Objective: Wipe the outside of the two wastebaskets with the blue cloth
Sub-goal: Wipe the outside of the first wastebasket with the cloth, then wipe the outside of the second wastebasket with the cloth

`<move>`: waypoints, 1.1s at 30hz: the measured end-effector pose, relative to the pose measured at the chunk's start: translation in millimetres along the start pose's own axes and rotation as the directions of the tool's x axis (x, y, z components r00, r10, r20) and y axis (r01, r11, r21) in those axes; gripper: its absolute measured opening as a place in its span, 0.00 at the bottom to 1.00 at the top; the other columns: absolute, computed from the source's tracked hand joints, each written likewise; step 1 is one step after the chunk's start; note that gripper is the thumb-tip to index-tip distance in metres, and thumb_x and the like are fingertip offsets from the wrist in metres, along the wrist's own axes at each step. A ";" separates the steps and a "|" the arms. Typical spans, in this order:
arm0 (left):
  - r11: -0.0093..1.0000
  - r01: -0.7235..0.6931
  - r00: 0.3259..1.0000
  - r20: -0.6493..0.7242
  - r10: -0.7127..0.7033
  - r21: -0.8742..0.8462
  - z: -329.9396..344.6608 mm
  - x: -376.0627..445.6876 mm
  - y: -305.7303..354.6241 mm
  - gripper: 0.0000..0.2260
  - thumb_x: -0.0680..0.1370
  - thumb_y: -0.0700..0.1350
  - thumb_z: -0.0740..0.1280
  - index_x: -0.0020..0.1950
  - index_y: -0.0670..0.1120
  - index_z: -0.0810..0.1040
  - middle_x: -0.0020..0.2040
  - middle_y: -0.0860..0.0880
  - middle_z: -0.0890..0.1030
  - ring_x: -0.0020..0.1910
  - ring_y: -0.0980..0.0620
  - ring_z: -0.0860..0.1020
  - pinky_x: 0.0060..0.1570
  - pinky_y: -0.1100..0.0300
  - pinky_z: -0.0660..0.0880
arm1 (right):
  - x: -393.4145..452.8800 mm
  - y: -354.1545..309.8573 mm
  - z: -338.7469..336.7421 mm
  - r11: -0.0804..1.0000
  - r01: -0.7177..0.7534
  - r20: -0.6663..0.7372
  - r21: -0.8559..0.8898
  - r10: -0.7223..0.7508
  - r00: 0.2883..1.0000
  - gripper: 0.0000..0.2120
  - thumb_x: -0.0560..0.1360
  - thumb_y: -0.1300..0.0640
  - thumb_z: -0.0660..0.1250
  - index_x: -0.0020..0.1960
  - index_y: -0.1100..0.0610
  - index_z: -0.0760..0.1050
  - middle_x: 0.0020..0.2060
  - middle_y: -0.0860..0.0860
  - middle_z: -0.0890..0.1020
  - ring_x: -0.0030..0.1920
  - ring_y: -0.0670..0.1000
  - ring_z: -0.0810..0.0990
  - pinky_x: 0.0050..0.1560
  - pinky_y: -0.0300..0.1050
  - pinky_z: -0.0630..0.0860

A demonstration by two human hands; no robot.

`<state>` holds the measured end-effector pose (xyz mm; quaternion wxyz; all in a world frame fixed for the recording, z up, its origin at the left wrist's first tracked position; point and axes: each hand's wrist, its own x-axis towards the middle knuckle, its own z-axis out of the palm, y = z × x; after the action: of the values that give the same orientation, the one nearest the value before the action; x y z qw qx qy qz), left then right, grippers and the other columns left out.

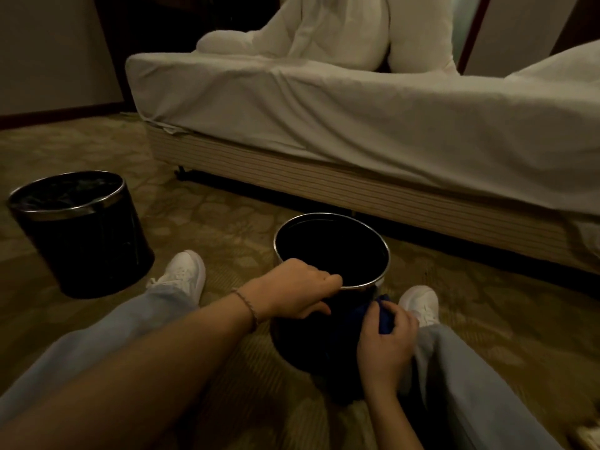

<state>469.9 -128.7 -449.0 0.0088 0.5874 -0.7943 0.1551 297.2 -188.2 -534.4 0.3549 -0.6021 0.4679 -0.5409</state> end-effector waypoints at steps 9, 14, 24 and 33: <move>0.979 0.201 0.979 -0.021 -0.201 -0.027 1.6 -18.3 18.5 0.13 0.78 0.50 0.62 0.61 0.49 0.71 0.54 0.49 0.78 0.52 0.47 0.77 0.52 0.52 0.72 | -36.2 2.2 33.5 0.951 -0.308 0.107 0.031 0.303 0.947 0.34 0.74 0.47 0.71 0.71 0.62 0.61 0.68 0.61 0.63 0.68 0.62 0.66 0.69 0.57 0.66; 0.923 0.362 0.932 0.071 -0.355 -0.128 -17.3 -69.0 14.5 0.23 0.77 0.47 0.60 0.73 0.49 0.64 0.71 0.47 0.69 0.69 0.44 0.68 0.66 0.48 0.68 | -72.1 -22.7 36.4 0.974 -0.226 0.191 -0.013 0.224 0.956 0.27 0.73 0.58 0.73 0.66 0.67 0.67 0.65 0.65 0.67 0.64 0.62 0.68 0.59 0.45 0.64; 0.730 0.664 0.670 0.307 -0.676 0.161 -127.4 -199.1 -11.2 0.17 0.79 0.52 0.58 0.66 0.48 0.72 0.62 0.46 0.76 0.57 0.44 0.76 0.50 0.52 0.73 | -102.5 -126.1 56.7 0.995 0.084 0.450 0.054 -0.099 0.887 0.19 0.76 0.55 0.70 0.65 0.58 0.74 0.61 0.51 0.69 0.61 0.53 0.72 0.64 0.45 0.67; 0.417 0.878 0.382 0.181 -0.906 0.235 -122.3 -311.2 -107.5 0.19 0.77 0.56 0.63 0.64 0.49 0.70 0.63 0.47 0.73 0.61 0.45 0.72 0.59 0.49 0.73 | -127.4 -146.0 142.6 0.961 0.273 0.578 0.052 -0.252 0.776 0.18 0.75 0.55 0.71 0.63 0.56 0.75 0.57 0.48 0.69 0.59 0.53 0.73 0.61 0.45 0.68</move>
<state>646.4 164.0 -368.3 -0.0509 0.9368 -0.3366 0.0806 466.7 -33.4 -461.9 0.3911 -0.8033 0.2583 -0.3676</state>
